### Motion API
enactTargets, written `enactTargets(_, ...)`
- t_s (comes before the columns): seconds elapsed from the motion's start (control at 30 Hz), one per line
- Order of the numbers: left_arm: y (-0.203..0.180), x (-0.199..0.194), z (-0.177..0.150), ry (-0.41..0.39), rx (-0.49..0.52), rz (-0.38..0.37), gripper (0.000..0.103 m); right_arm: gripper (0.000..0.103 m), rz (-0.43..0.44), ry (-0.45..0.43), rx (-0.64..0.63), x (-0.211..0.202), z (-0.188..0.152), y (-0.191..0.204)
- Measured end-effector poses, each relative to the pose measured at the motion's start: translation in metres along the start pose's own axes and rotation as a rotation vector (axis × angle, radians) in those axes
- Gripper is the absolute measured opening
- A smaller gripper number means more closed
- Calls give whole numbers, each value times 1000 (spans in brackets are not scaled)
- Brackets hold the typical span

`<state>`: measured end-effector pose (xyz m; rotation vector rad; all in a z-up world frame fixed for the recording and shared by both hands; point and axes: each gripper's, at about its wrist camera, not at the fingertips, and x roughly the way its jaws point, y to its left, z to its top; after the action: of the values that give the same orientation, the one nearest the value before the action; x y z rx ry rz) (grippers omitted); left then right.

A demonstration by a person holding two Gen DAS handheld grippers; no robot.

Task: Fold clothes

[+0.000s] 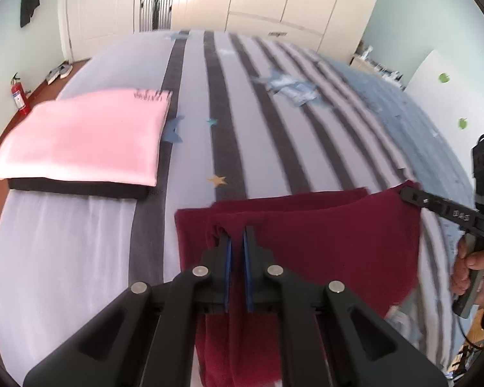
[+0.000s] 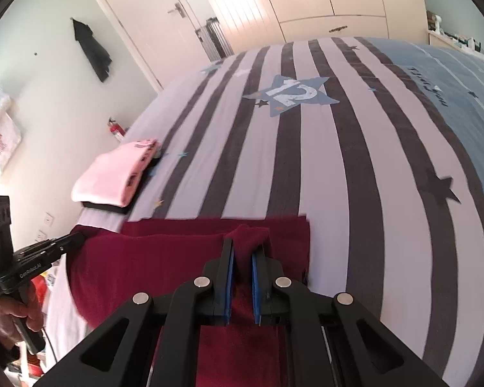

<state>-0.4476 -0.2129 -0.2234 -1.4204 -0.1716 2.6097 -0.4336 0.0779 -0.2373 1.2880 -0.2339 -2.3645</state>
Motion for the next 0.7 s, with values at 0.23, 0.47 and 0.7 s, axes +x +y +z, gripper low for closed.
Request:
enactTargets(0.23, 5, 39, 12, -3, 5, 37, 5, 8, -36, 42, -24, 44, 7, -11)
enactTargets(0.47, -2, 59, 13, -11, 9, 73, 5, 8, -48, 67, 5, 64, 6, -24)
enactTargets(0.7, -6, 58, 14, -43, -40, 112, 17, 20, -37, 66, 90, 67, 9, -43)
